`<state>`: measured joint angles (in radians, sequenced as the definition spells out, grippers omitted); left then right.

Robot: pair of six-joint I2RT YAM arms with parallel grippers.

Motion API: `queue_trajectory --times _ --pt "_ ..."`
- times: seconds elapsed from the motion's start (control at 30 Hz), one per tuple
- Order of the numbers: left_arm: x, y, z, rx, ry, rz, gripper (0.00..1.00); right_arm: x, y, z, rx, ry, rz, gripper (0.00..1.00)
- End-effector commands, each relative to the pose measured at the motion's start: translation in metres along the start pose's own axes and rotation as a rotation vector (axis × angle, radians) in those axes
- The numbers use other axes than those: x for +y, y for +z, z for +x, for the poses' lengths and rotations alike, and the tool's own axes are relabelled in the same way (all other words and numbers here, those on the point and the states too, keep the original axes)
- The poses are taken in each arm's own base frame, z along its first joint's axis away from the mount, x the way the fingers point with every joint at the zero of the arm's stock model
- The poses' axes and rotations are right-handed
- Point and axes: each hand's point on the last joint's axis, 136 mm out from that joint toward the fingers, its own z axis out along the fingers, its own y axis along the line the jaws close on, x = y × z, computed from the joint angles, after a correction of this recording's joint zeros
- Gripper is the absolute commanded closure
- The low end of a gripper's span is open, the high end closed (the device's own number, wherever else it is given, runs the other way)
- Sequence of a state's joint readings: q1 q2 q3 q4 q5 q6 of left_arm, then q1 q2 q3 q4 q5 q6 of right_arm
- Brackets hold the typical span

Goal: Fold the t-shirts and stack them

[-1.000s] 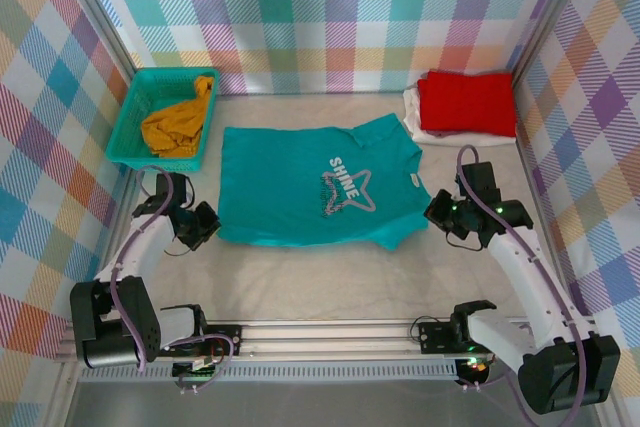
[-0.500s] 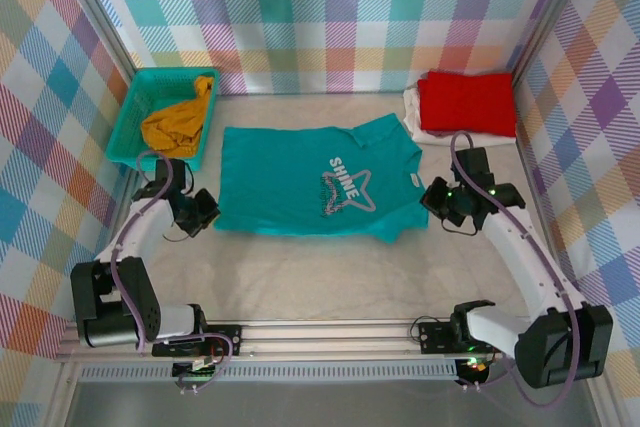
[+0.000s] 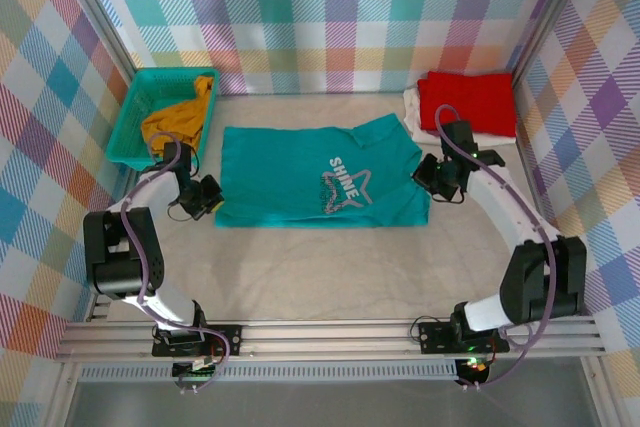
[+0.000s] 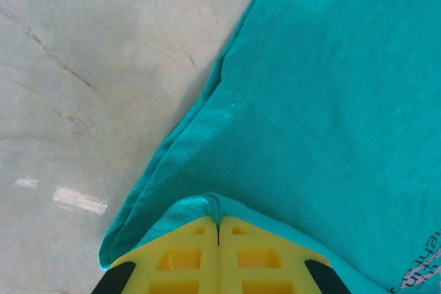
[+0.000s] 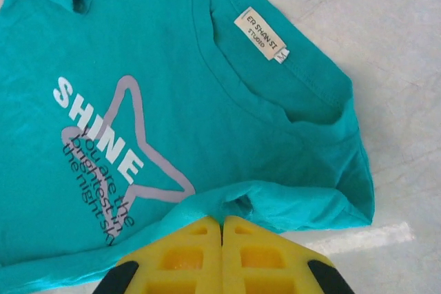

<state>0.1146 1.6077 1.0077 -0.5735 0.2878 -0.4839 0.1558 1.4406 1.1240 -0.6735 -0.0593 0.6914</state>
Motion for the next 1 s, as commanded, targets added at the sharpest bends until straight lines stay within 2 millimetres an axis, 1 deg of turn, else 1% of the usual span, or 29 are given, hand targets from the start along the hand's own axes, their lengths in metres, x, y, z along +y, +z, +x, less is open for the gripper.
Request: queue_trajectory --times 0.0,0.1,0.13,0.17,0.23,0.27,0.3,0.33,0.37,0.43,0.47,0.5,0.57,0.6,0.67,0.7,0.77,0.8,0.83,0.9,0.97 --pt "-0.003 -0.003 -0.014 -0.025 0.028 -0.008 1.0 0.015 -0.003 -0.024 -0.051 -0.02 -0.025 1.0" --pt "-0.003 0.002 -0.02 -0.014 0.03 -0.023 1.0 0.021 0.005 -0.036 -0.062 -0.018 -0.018 1.0" --pt "-0.005 0.004 -0.023 -0.012 0.031 -0.026 0.9 0.023 0.007 -0.042 -0.069 -0.014 -0.016 0.99" --pt "-0.008 0.004 -0.027 -0.013 0.034 -0.022 0.82 0.025 0.011 -0.047 -0.071 -0.009 -0.019 0.95" --pt "-0.018 0.0 -0.038 -0.038 0.04 -0.004 0.77 0.031 0.02 -0.06 -0.075 -0.002 -0.038 0.91" --pt "-0.022 -0.006 -0.044 -0.065 0.044 -0.005 0.71 0.036 0.022 -0.065 -0.07 -0.004 -0.051 0.86" --pt "-0.025 -0.014 -0.051 -0.1 0.051 -0.011 0.65 0.041 0.025 -0.072 -0.062 -0.007 -0.062 0.77" --pt "-0.03 -0.023 -0.057 -0.139 0.057 -0.018 0.62 0.045 0.026 -0.076 -0.057 -0.01 -0.065 0.69" --pt "-0.033 -0.034 -0.062 -0.186 0.062 -0.027 0.61 0.05 0.024 -0.08 -0.055 -0.014 -0.074 0.66" --pt "-0.041 -0.055 -0.064 -0.258 0.089 -0.041 0.55 0.06 0.013 -0.083 -0.071 -0.04 -0.105 0.61" --pt "-0.044 -0.065 -0.061 -0.284 0.108 -0.052 0.54 0.062 0.004 -0.083 -0.085 -0.06 -0.122 0.52" --pt "-0.046 -0.073 -0.054 -0.296 0.13 -0.062 0.54 0.064 -0.005 -0.079 -0.096 -0.08 -0.138 0.47" --pt "-0.047 -0.085 -0.037 -0.325 0.174 -0.08 0.53 0.063 -0.022 -0.066 -0.115 -0.119 -0.168 0.41" --pt "-0.044 -0.089 -0.026 -0.34 0.184 -0.085 0.53 0.056 -0.027 -0.054 -0.113 -0.128 -0.175 0.38" --pt "-0.036 -0.09 -0.003 -0.341 0.182 -0.075 0.53 0.044 -0.031 -0.029 -0.09 -0.137 -0.191 0.38" --pt "-0.031 -0.09 0.008 -0.336 0.177 -0.069 0.52 0.035 -0.029 -0.015 -0.069 -0.133 -0.191 0.37" --pt "-0.019 -0.085 0.024 -0.319 0.17 -0.073 0.51 0.023 -0.025 0.005 -0.033 -0.132 -0.194 0.37" --pt "-0.014 -0.082 0.031 -0.308 0.172 -0.078 0.51 0.019 -0.021 0.014 -0.01 -0.132 -0.195 0.37" --pt "-0.012 -0.076 0.038 -0.29 0.181 -0.072 0.52 0.02 -0.017 0.022 0.014 -0.14 -0.207 0.38" --pt "-0.018 -0.058 0.048 -0.248 0.216 -0.038 0.54 0.025 -0.006 0.035 0.075 -0.16 -0.216 0.39" --pt "-0.026 -0.042 0.054 -0.196 0.259 -0.023 0.55 0.026 0.007 0.044 0.129 -0.171 -0.178 0.4"
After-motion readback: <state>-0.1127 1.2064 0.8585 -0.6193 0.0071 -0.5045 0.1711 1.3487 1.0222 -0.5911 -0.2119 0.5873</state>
